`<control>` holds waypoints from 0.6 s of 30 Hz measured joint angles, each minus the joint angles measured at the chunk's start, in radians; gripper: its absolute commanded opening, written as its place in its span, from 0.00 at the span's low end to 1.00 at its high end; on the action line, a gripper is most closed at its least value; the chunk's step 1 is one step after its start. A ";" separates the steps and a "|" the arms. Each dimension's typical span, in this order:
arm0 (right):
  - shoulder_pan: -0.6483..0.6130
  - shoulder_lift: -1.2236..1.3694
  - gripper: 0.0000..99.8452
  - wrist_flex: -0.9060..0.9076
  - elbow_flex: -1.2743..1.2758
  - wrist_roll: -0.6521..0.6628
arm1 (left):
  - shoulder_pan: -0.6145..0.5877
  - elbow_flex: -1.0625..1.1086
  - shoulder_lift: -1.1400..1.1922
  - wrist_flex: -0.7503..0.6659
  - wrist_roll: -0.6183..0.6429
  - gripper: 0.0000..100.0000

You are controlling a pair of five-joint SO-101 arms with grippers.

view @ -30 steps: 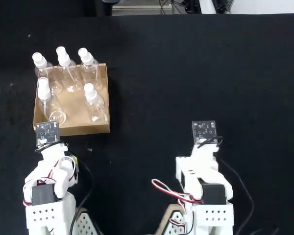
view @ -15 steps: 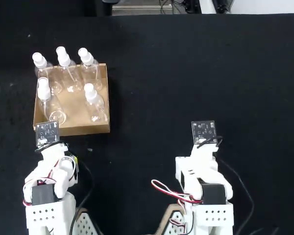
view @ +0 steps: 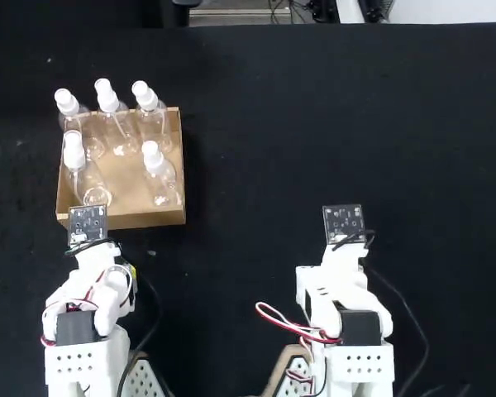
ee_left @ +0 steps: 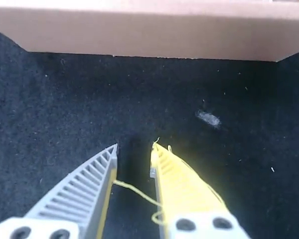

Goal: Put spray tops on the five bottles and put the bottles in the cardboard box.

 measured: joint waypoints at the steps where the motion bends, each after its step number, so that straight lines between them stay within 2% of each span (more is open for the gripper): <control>1: 0.000 0.000 0.01 0.000 0.000 0.000 | 0.000 0.000 0.000 0.000 0.000 0.11; 9: 0.000 0.000 0.01 0.000 0.000 0.000 | 0.000 0.000 0.000 0.000 0.000 0.10; 12: 0.000 0.000 0.01 0.000 0.000 0.000 | 0.000 0.000 0.000 0.000 0.000 0.02; 18: 0.000 0.000 0.01 0.000 0.000 0.000 | 0.000 0.000 0.000 0.000 0.000 0.03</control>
